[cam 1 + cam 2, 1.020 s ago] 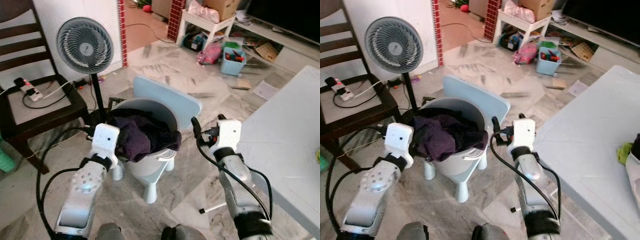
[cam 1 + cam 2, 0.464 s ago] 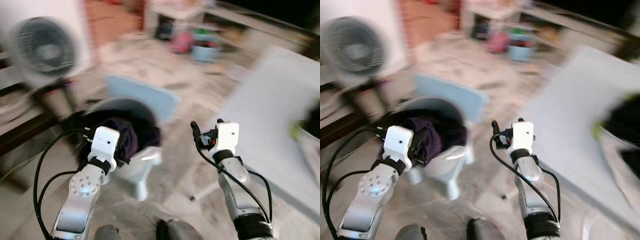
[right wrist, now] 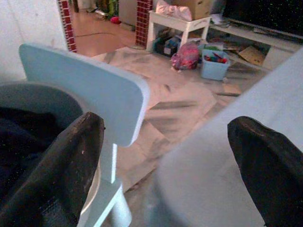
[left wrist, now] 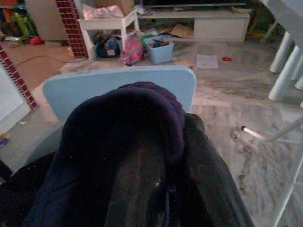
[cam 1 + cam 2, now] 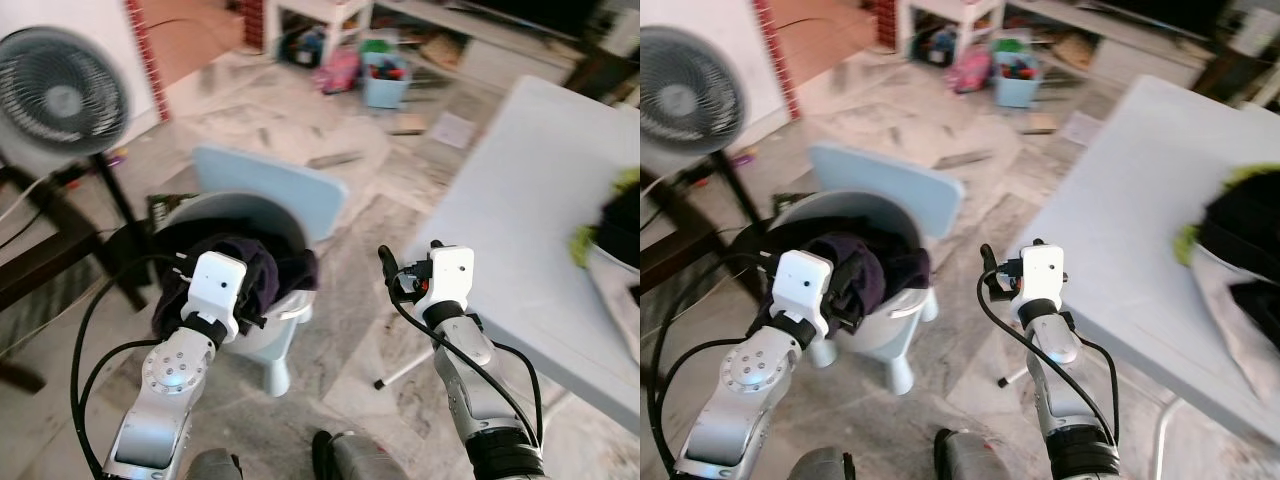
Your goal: Hang hanger
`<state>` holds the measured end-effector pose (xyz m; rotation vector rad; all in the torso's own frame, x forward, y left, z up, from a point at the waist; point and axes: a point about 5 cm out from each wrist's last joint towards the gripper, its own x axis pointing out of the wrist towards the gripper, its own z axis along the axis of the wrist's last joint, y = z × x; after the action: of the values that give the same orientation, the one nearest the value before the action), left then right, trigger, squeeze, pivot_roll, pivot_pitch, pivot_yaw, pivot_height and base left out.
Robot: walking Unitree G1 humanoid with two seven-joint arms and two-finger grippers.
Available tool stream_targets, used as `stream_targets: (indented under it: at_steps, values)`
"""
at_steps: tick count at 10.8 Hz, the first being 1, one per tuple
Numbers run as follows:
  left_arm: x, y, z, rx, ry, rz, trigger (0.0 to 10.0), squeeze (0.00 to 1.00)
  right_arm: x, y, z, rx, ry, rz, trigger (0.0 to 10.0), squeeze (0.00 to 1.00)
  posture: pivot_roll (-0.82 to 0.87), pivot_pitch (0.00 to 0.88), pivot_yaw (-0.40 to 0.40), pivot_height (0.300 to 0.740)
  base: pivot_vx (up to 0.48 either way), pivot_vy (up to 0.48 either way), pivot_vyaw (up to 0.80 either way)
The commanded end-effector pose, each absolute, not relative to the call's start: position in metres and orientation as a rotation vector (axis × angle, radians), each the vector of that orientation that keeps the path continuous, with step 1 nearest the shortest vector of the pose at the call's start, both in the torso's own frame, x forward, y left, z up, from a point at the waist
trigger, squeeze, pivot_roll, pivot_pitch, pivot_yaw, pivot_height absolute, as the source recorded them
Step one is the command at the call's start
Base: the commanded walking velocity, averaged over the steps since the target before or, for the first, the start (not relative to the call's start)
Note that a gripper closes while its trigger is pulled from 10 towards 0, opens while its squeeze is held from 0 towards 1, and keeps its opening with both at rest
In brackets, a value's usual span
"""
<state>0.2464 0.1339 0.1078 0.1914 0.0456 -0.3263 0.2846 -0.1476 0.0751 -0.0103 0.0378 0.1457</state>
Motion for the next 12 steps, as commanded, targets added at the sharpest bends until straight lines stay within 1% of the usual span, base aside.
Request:
stream_targets:
  at_steps: [1,2,7,9,12]
  values:
    - [0.2453,0.1313,0.1108,0.199,0.037,-0.342,10.0,0.0,0.285,-0.1508,0.0798,-0.014,0.026,0.136,10.0,0.0,0.03,0.132,-0.079,0.74,0.0,0.0,0.0]
    - [0.2453,0.1311,0.1108,0.197,0.038,-0.341,10.0,0.0,0.2852,-0.1507,0.0795,-0.013,0.028,0.138,10.0,0.0,0.03,0.132,-0.079,0.74,0.0,0.0,0.0]
    - [0.248,0.1288,0.112,0.2,0.033,-0.345,10.0,0.0,0.2897,-0.1488,0.0813,-0.023,0.023,0.153,10.0,0.0,0.04,0.125,-0.086,0.74,-0.313,0.0,0.0]
    - [0.25,0.1273,0.1131,0.201,0.032,-0.355,10.0,0.0,0.2919,-0.1484,0.0824,-0.025,0.021,0.155,10.0,0.0,0.03,0.143,-0.086,0.74,-0.306,0.0,0.0]
    - [0.253,0.1298,0.1143,0.204,0.029,-0.35,10.0,0.0,0.2932,-0.1478,0.0831,-0.03,0.018,0.156,10.0,0.0,0.03,0.14,-0.087,0.74,-0.282,0.0,0.0]
